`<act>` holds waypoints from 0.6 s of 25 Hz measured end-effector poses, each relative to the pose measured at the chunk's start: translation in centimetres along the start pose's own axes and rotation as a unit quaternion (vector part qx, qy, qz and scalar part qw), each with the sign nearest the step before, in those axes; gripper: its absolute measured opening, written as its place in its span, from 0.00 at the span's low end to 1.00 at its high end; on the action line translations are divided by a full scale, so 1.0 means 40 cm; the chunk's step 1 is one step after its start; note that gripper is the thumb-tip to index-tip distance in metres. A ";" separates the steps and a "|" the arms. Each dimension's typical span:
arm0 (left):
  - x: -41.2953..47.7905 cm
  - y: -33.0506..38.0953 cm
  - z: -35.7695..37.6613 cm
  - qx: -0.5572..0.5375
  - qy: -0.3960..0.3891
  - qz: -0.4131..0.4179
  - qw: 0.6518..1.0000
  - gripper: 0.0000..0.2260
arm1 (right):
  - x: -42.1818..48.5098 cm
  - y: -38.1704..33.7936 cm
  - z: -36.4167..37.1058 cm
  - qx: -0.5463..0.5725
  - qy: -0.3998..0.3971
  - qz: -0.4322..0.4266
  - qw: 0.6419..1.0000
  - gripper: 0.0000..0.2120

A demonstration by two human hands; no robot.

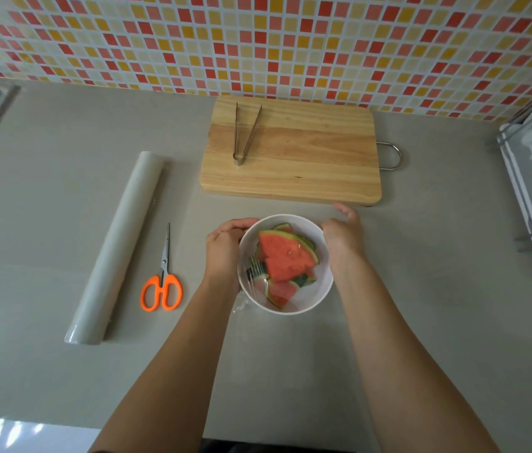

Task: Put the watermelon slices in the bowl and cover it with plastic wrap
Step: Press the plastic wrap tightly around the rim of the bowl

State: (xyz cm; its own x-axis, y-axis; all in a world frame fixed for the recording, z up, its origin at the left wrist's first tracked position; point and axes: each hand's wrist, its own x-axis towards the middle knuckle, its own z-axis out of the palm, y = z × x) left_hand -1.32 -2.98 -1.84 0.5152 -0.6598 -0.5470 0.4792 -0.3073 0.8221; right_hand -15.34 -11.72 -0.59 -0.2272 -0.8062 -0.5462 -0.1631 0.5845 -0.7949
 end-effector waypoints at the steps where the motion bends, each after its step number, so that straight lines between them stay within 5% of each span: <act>1: 0.001 -0.001 0.002 0.002 0.001 -0.003 1.000 0.19 | -0.001 -0.001 -0.001 0.003 -0.004 0.002 1.000 0.25; 8: 0.004 -0.015 -0.004 -0.017 0.013 -0.040 0.999 0.15 | 0.020 0.013 0.006 0.057 -0.053 0.071 0.994 0.22; 15: 0.007 -0.014 -0.002 -0.045 0.021 -0.052 0.997 0.13 | 0.020 0.011 -0.005 0.232 0.025 0.157 0.960 0.15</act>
State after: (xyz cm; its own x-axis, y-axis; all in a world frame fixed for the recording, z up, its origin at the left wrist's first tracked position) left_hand -1.41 -2.93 -2.47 0.4880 -0.5977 -0.6361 0.5930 -0.3078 0.7441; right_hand -15.77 -12.09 -1.33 -0.2432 -0.5854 -0.7734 0.3634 0.6842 -0.6322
